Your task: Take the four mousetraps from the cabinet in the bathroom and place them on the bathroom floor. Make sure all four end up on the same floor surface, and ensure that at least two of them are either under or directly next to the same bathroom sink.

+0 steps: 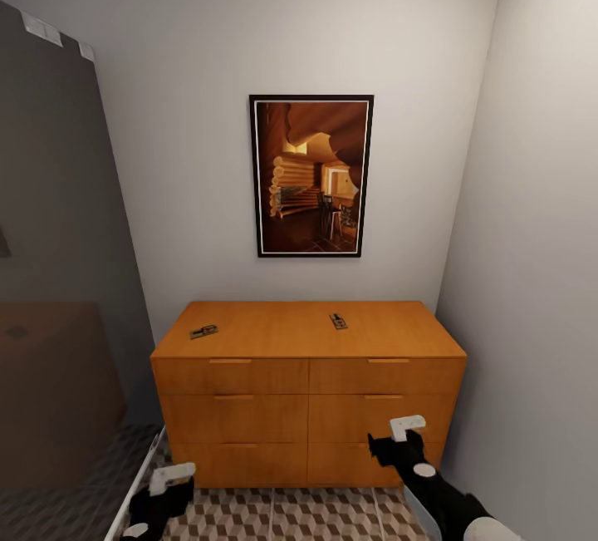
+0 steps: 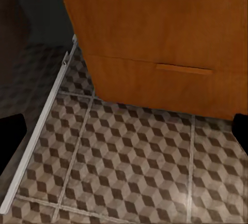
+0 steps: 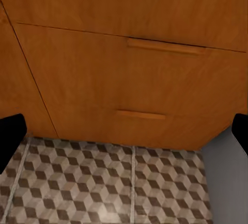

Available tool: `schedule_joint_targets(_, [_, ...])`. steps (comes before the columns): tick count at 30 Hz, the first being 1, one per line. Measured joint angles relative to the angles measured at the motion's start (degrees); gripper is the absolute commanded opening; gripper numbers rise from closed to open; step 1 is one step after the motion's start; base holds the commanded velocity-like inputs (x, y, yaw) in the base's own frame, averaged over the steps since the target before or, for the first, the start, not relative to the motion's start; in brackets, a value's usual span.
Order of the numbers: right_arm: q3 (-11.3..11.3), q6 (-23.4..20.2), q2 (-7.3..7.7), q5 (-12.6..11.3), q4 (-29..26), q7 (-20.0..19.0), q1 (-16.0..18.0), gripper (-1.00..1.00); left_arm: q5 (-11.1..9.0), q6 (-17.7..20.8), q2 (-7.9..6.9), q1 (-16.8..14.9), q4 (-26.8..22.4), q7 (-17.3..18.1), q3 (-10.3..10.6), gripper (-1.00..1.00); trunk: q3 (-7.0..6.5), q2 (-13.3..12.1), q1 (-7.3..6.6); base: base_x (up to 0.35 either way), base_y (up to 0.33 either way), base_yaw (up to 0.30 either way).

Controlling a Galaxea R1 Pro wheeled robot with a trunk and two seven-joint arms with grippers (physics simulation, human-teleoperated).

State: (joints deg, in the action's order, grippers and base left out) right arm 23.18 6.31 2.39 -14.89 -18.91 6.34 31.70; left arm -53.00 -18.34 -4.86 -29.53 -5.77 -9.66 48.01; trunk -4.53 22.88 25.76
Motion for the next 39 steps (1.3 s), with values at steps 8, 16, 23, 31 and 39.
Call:
schedule_joint_targets(8, [-0.13,-12.04,-0.06,0.12,-12.0,2.59,4.93,1.0,0.32,12.84,-3.72,-7.51,-12.13,-0.61,-0.24,1.0,0.0,-0.01,0.0,0.0,0.0,0.0])
schedule_joint_targets(16, [-0.22,-17.98,-0.1,0.17,-14.09,3.67,13.66,1.0,0.03,23.38,-5.54,-13.22,-23.48,-8.64,-1.65,1.0,0.0,0.0,-0.01,0.0,0.0,0.0])
schedule_joint_targets(23, [-0.32,-21.58,-0.11,-0.01,-14.25,3.79,19.78,1.0,0.03,29.15,-5.12,-18.94,-28.44,-12.47,-3.03,1.0,0.0,0.0,-0.01,0.0,0.0,0.0])
schedule_joint_targets(31, [-0.34,-28.24,-0.13,-0.19,-13.99,3.83,24.08,1.0,0.36,36.18,-2.55,-21.72,-28.35,-12.99,-4.11,1.0,0.01,-0.01,-0.01,0.0,0.0,0.0])
schedule_joint_targets(39, [-0.17,-32.47,-0.55,-0.09,-13.76,3.29,25.43,1.0,0.36,37.53,-1.33,-22.13,-25.05,-12.61,-4.23,1.0,0.01,-0.01,-0.01,0.0,0.0,0.0])
